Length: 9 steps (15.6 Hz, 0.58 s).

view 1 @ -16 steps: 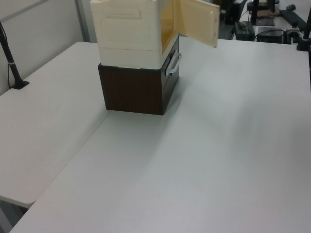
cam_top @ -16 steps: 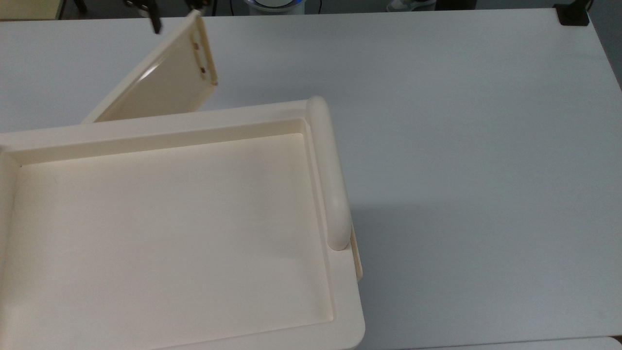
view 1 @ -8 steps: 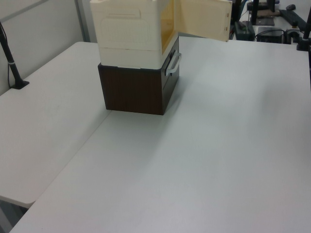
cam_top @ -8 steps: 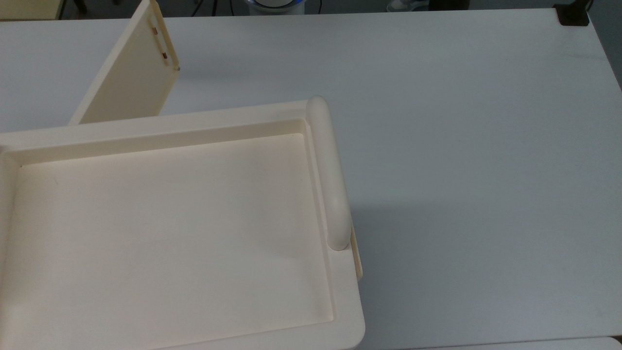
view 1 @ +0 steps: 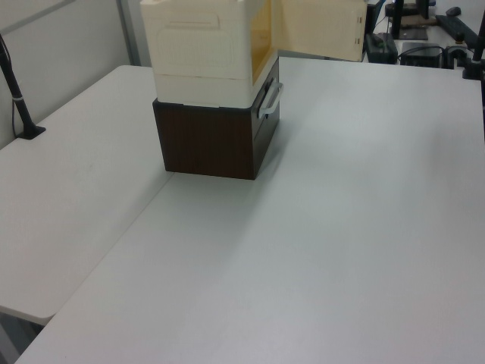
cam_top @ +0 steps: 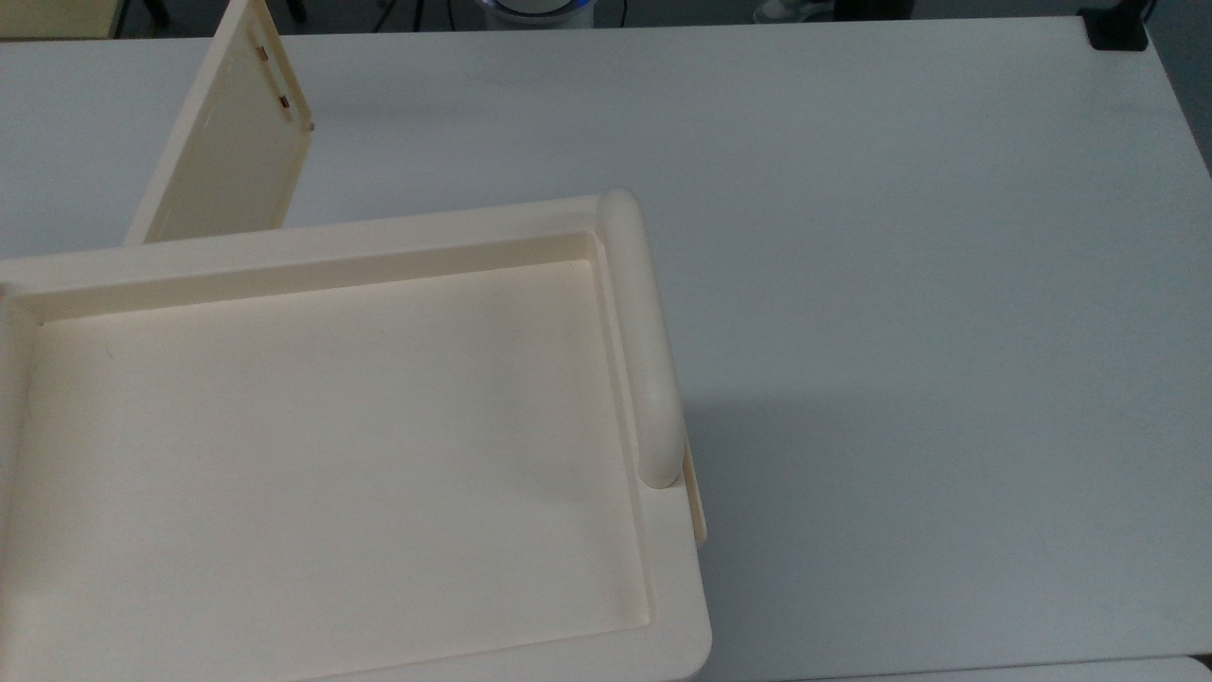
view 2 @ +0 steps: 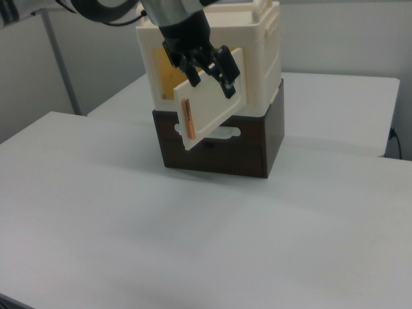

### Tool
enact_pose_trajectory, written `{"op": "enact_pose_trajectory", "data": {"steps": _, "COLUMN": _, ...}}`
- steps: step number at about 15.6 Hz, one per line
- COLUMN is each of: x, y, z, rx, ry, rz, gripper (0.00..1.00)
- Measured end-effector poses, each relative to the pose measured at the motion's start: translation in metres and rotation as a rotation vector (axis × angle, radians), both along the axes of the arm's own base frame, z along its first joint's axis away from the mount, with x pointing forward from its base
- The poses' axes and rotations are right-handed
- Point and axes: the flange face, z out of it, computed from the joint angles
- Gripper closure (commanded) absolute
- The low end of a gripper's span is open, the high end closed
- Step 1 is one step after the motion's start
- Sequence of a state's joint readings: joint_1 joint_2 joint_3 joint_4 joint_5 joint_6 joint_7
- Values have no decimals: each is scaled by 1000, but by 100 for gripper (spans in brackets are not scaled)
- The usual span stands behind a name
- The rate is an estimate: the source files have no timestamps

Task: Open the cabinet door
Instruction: 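Release the door and lift the gripper away from it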

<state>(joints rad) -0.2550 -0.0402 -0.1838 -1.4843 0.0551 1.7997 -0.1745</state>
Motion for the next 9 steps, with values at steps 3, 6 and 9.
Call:
{"op": "enact_pose_trajectory", "data": {"steps": 3, "x": 12, "y": 33, "z": 6, "rx": -4, "ry": -11, "rz": 61, "gripper": 0}}
{"op": "enact_pose_trajectory", "data": {"steps": 6, "x": 17, "y": 69, "z": 5, "rx": 15, "ry": 31, "rz": 127, "gripper": 0}}
{"op": "enact_pose_trajectory", "data": {"steps": 9, "x": 0, "y": 108, "z": 16, "rx": 45, "ry": 103, "rz": 202, "gripper": 0}}
